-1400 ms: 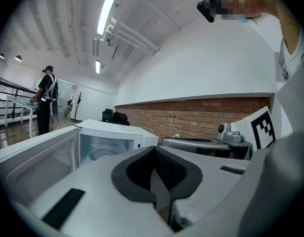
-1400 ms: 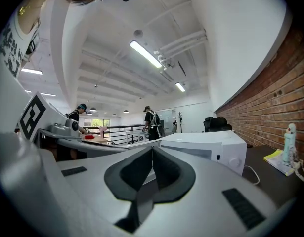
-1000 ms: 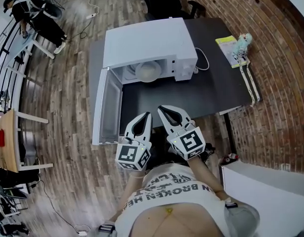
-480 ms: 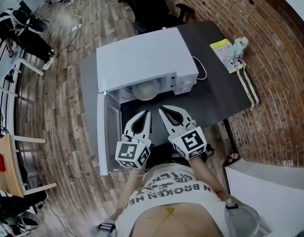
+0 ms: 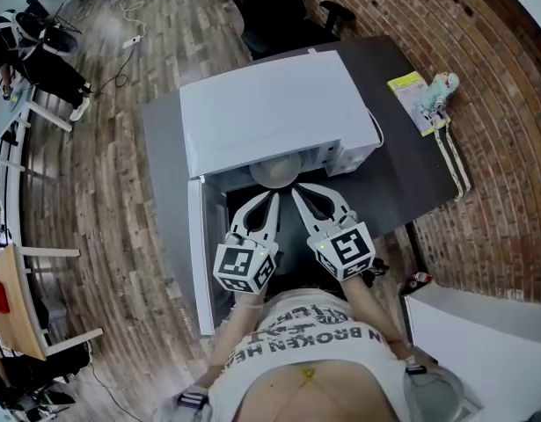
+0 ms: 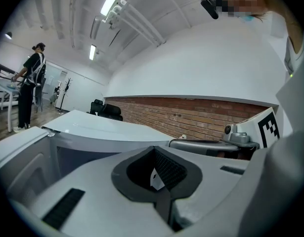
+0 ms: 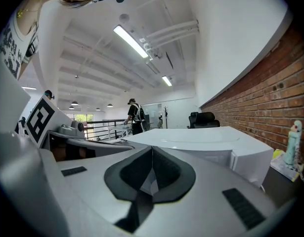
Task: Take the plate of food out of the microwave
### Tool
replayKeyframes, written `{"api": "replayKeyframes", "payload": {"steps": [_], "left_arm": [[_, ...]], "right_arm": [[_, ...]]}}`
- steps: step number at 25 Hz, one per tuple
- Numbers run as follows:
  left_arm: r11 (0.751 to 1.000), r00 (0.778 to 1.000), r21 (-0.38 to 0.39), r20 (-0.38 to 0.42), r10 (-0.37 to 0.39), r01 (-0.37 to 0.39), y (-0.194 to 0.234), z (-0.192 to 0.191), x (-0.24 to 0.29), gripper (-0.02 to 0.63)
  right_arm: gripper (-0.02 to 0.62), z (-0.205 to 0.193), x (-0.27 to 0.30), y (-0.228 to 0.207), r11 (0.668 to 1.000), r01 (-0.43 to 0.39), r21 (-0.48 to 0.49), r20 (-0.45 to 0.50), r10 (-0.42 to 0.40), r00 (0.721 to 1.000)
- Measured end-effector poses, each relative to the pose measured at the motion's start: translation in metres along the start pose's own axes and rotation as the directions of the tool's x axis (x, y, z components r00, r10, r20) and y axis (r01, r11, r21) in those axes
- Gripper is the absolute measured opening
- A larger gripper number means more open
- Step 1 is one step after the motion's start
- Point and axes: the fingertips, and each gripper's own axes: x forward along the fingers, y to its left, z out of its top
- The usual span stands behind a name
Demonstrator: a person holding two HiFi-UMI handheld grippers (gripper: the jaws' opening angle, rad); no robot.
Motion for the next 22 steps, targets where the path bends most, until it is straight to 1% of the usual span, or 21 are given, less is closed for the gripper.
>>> {"api": "replayKeyframes", "payload": {"steps": [3,7,9,11,14,17,22], "left_arm": [[1.000,1.000,-0.013,-0.009,-0.001,0.001,0.012,-0.005,0.006,0.006],[0.999,0.999,-0.039,-0.044,0.023,-0.025,0.023,-0.018,0.014,0.006],[0.998,0.997,-0.046,-0.061,0.039,-0.042,0.027,-0.025,0.021,0.006],[0.997,0.996,-0.046,-0.073,0.060,-0.064,0.031,-0.030,0.028,0.006],[0.992,0.990,-0.039,-0.078,0.115,-0.118,0.039,-0.032,0.036,0.006],[0.984,0.983,-0.049,-0.075,0.167,-0.171,0.044,-0.030,0.041,0.006],[0.979,0.976,-0.032,-0.085,0.200,-0.203,0.047,-0.031,0.049,0.006]], "right_arm": [[0.009,-0.009,0.011,-0.005,1.000,0.017,0.008,-0.024,-0.017,1.000],[0.009,-0.021,0.020,-0.015,0.997,0.006,0.076,-0.047,-0.003,0.999],[0.009,-0.027,0.026,-0.021,0.996,-0.011,0.094,-0.061,0.017,0.998],[0.008,-0.032,0.032,-0.028,0.995,-0.033,0.092,-0.076,0.040,0.996],[0.008,-0.034,0.041,-0.035,0.993,-0.080,0.084,-0.092,0.088,0.992],[0.008,-0.034,0.048,-0.040,0.989,-0.129,0.072,-0.109,0.137,0.985],[0.008,-0.041,0.056,-0.046,0.983,-0.165,0.079,-0.124,0.174,0.977]]}}
